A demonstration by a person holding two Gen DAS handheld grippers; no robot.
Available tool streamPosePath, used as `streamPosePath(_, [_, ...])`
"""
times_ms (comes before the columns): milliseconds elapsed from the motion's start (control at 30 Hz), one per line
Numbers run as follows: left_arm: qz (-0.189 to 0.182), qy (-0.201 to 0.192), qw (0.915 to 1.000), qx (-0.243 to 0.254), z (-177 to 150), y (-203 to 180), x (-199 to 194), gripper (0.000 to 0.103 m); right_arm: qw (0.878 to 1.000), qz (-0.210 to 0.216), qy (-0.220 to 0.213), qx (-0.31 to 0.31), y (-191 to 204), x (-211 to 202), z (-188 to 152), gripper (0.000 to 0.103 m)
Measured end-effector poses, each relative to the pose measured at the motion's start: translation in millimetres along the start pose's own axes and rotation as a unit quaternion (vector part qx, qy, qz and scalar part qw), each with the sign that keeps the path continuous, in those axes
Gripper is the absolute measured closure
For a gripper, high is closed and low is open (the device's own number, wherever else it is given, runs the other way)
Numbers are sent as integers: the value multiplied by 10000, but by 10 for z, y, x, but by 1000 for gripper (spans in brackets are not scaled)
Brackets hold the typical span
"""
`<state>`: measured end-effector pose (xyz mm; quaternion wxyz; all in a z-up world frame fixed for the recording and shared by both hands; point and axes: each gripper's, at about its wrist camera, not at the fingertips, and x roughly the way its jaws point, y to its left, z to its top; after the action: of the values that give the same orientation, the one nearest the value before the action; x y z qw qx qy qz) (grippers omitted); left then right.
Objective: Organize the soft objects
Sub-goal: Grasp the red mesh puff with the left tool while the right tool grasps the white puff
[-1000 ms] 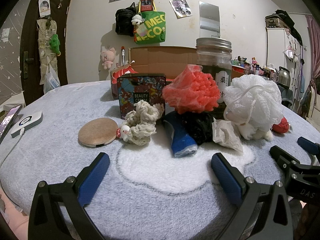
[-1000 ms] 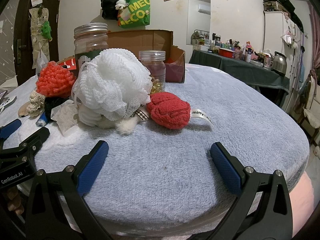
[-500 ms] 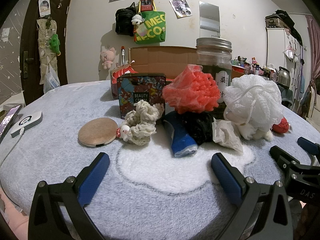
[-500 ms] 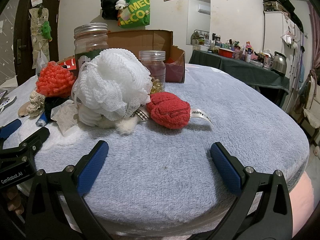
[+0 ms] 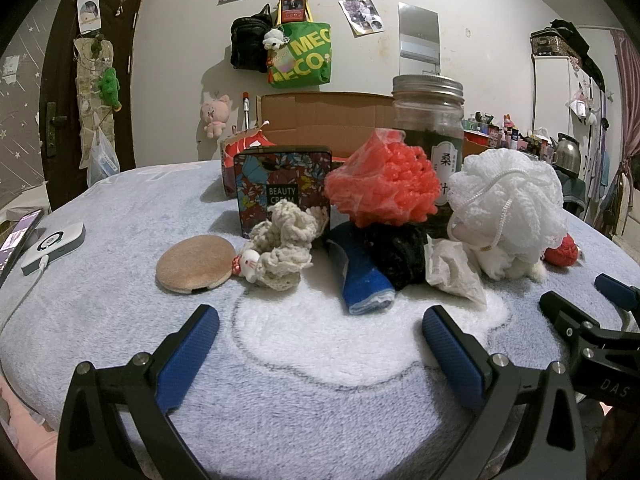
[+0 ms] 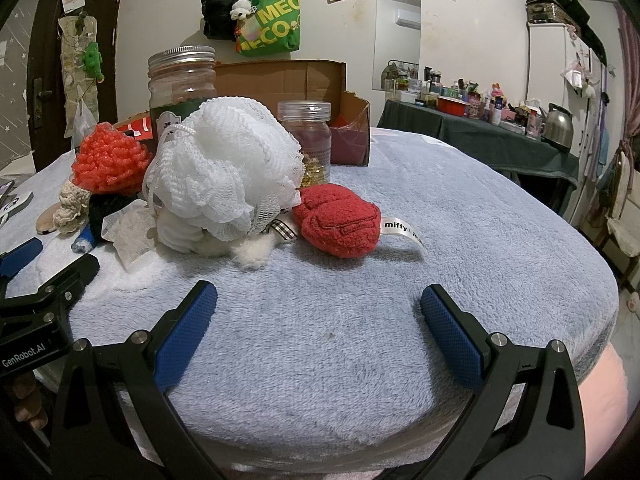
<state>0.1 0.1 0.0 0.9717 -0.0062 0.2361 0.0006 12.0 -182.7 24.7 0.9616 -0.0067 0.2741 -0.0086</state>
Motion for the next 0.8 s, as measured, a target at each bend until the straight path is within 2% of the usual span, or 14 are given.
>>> streamPosePath(300, [-8, 8, 10000, -4, 1, 1, 0, 0, 10000, 1, 1, 2, 6, 2, -5, 0])
streamPosePath(467, [-80, 140, 9998, -75, 41, 21, -5, 0, 10000, 28, 64, -11, 15, 3, 2, 0])
streamPosePath(567, [-175, 120, 9997, -98, 241, 93, -5, 0, 9999, 104, 124, -5, 7, -16, 34, 0])
streamPosePath(667, [-269, 29, 9996, -33, 433, 82, -59, 0, 9996, 260, 38, 104, -82, -65, 216, 0])
streamPosePath(800, [-420, -2, 9991, -3, 527, 52, -65, 0, 9992, 374, -127, 71, -70, -118, 296, 0])
